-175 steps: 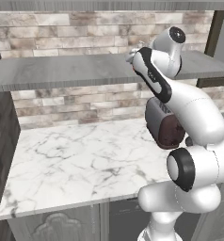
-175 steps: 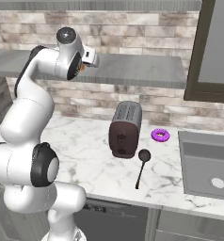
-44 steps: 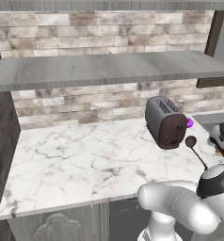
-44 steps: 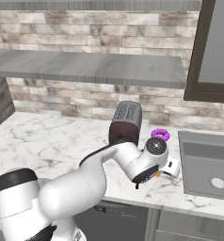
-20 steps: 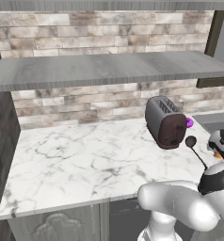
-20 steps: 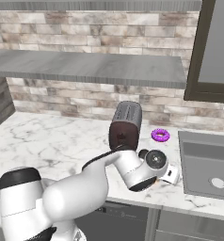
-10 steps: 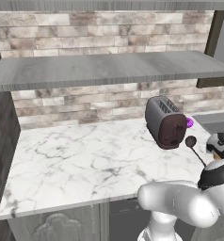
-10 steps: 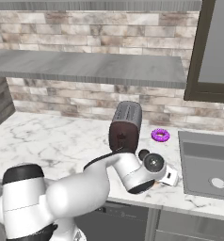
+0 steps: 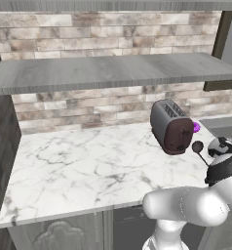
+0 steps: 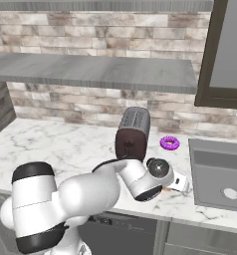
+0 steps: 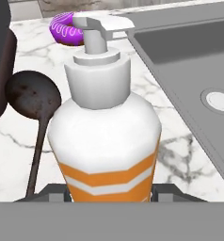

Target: Open the cabinet. Pick the soap dispenser and place it next to the sink. Then close the cabinet.

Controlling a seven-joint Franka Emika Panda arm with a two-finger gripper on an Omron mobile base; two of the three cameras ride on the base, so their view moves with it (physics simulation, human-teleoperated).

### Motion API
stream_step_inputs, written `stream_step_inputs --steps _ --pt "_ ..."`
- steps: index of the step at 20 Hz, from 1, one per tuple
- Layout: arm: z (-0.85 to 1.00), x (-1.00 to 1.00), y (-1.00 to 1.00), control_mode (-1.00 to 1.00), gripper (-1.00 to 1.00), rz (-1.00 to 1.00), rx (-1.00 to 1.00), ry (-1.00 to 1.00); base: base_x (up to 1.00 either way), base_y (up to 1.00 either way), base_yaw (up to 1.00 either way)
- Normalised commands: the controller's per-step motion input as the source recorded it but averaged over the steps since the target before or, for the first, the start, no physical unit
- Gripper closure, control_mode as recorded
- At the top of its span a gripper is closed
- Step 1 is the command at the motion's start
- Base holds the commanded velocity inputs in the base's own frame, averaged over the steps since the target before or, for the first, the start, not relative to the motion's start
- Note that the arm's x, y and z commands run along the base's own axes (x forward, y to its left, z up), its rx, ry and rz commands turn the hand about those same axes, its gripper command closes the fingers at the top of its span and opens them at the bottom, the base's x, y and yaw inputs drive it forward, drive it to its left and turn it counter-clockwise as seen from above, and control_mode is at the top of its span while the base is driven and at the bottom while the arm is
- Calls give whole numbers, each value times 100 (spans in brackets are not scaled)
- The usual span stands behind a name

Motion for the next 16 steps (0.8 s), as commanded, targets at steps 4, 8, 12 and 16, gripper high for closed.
stream_step_inputs --steps 4,8,12,16 --pt "-2 3 -9 -100 100 0 -1 0 0 0 0" --pt "-1 0 -6 -100 100 0 0 0 0 0 0" --pt "-7 0 -4 -100 100 0 0 0 0 0 0" --pt "-15 1 -6 -100 100 0 0 0 0 0 0"
